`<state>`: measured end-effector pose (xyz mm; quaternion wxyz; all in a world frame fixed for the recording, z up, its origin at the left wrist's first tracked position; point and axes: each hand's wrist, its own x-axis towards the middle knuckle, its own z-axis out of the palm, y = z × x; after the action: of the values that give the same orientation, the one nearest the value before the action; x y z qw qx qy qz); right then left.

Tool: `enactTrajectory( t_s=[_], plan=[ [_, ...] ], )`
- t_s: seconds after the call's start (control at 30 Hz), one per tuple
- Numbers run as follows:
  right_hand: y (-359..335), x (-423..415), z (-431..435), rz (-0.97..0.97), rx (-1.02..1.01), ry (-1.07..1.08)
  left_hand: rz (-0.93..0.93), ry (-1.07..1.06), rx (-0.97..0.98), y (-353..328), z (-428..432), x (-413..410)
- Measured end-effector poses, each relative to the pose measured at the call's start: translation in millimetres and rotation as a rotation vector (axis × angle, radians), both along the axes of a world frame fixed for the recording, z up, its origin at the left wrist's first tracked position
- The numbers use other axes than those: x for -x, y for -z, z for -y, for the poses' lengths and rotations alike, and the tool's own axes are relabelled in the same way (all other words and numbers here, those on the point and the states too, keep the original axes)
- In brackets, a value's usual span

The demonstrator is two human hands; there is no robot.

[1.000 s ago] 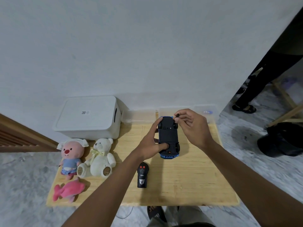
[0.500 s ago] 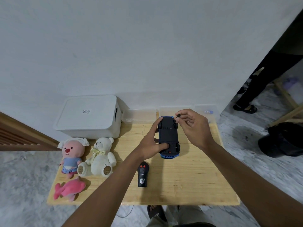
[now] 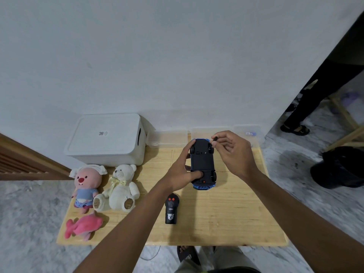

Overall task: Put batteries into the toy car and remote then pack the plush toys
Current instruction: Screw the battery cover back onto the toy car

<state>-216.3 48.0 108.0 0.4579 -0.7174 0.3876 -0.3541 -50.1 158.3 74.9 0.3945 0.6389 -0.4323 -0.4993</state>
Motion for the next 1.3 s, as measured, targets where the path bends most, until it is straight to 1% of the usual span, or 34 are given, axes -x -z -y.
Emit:
enactTrajectory(
  t_s=[0.87, 1.13, 1.3],
  plan=[
    [-1.5, -0.3, 0.0, -0.016, 0.004, -0.01, 0.006, -0.017, -0.003, 1.2, -0.7, -1.5],
    [-2.8, -1.5, -1.1, 0.012, -0.01, -0.009, 0.001, -0.02, 0.003, -1.0, -1.5, -0.7],
    [-0.7, 0.7, -0.7, -0.021, 0.012, -0.016, -0.008, -0.014, 0.002, -1.3, -3.1, 1.9]
  ],
)
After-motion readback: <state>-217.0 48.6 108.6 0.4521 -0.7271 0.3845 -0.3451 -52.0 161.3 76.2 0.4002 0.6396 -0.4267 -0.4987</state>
